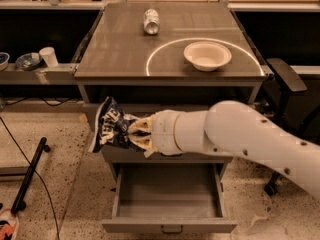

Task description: Pick blue chip bag from bottom drawer and place on counter

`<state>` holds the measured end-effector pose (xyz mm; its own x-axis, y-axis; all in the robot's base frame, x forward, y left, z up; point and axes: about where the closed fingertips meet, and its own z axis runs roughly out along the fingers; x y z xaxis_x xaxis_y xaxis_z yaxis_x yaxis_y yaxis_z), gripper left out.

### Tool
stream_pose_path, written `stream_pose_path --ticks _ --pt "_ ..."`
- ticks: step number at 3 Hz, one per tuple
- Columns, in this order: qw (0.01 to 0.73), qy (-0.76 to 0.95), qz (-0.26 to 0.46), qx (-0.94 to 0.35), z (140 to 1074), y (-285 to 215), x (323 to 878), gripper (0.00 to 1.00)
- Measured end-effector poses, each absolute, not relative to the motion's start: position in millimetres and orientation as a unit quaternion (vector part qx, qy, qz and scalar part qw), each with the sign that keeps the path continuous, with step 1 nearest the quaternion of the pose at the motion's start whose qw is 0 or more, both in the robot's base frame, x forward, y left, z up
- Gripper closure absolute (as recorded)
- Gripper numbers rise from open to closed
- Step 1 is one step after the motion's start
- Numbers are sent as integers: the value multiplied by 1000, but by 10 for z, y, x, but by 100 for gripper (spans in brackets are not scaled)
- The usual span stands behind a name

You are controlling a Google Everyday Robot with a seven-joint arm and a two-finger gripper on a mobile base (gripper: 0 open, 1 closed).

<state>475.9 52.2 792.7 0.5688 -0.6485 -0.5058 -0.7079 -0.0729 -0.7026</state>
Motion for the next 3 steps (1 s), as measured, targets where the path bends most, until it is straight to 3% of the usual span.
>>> stream_pose_path --ticks 2,3 --pt "502 475 33 -722 8000 639 4852 100" --pt "487 494 2 -720 8335 545 5417 100"
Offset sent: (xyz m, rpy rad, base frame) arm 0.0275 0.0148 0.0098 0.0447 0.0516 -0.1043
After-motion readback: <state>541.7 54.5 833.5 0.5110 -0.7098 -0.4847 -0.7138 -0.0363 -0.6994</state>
